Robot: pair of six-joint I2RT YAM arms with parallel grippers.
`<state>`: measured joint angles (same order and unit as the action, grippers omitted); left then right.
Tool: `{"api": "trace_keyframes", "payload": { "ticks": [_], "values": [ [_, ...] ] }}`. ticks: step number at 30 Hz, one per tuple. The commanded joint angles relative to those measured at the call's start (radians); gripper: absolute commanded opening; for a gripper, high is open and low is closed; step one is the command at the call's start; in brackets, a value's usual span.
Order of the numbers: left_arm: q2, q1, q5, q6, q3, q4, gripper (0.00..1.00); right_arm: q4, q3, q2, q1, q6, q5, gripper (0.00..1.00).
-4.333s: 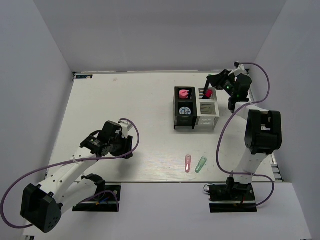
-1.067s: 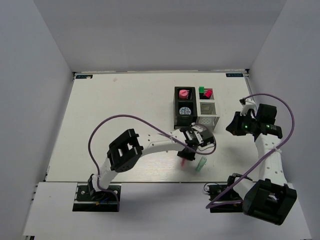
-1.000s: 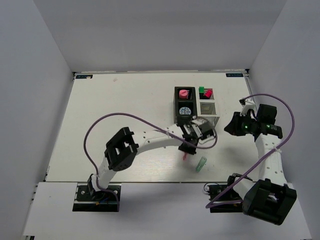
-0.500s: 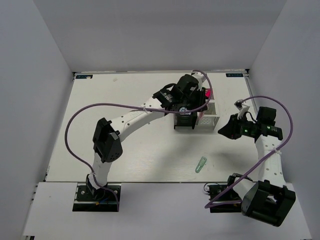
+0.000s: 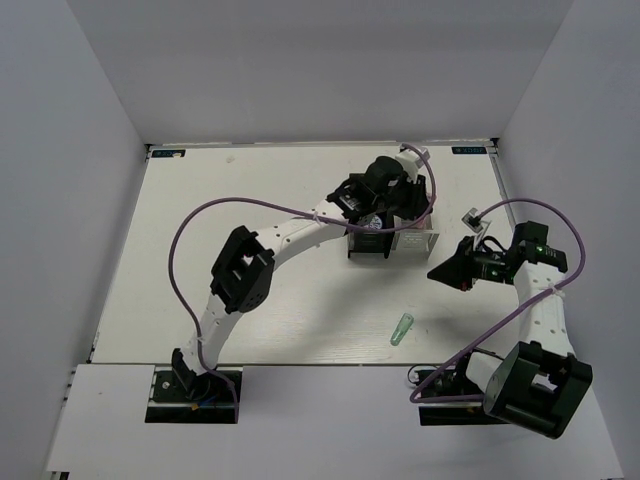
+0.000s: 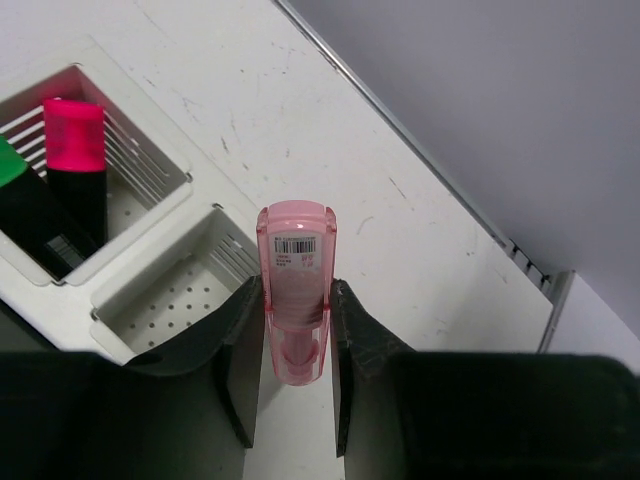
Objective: Sort the stationery into containers
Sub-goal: Place the stationery into the container
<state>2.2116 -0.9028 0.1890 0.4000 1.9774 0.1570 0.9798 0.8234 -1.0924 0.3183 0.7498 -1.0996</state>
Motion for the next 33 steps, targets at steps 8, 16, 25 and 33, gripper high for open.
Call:
{"api": "trace_keyframes", "payload": {
  "ticks": [8, 16, 25, 33],
  "values": [
    [0.074, 0.03, -0.059, -0.012, 0.066, -0.125, 0.01, 0.171, 0.051, -0.004, 0.034, 0.218, -0.121, 0.13],
    [0.057, 0.03, -0.089, -0.047, 0.006, -0.097, 0.48, 0.246, 0.085, -0.049, 0.048, 0.284, -0.123, 0.86],
    [-0.006, 0.018, -0.083, -0.073, 0.09, -0.04, 0.38, 0.468, 0.164, -0.155, 0.038, 0.497, -0.089, 0.0],
    [-0.366, -0.07, -0.102, -0.168, -0.224, -0.054, 0.7, 0.675, 0.103, -0.198, 0.015, 1.163, -0.071, 0.9]
  ]
}}
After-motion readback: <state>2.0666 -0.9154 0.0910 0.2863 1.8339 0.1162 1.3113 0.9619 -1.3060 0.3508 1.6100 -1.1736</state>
